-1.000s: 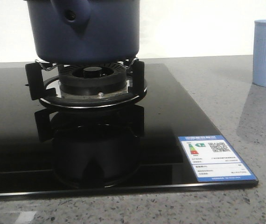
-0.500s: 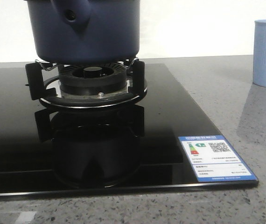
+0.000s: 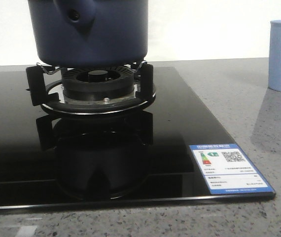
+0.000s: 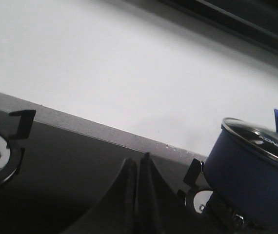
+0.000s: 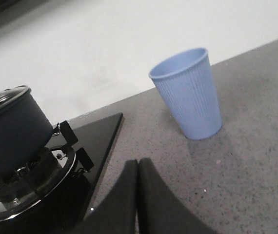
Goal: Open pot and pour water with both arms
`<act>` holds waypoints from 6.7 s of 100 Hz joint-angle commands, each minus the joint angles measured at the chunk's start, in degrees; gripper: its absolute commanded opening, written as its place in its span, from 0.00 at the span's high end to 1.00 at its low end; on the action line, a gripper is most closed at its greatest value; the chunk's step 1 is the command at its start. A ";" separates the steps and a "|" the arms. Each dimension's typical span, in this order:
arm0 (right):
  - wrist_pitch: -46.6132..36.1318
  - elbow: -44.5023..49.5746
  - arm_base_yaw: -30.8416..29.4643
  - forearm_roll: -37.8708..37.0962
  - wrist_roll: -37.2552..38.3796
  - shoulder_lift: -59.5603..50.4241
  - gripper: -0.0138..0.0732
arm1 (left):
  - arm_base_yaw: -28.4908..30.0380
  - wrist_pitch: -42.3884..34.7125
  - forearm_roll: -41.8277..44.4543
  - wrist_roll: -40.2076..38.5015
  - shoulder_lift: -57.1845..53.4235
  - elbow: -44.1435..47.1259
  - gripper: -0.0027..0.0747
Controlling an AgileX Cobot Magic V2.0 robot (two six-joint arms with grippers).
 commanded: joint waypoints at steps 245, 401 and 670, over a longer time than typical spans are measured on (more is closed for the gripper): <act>9.12 -27.57 6.61 -4.03 -10.44 33.06 0.31 | -34.16 -19.05 2.53 13.60 78.56 -50.94 0.32; -57.55 -13.87 6.61 -11.91 -10.44 73.86 0.18 | -18.90 -9.95 2.64 13.60 54.18 -50.94 0.50; 4.91 -76.00 33.42 -70.71 -10.41 88.02 0.52 | -18.90 -9.50 2.64 13.60 54.18 -50.94 0.50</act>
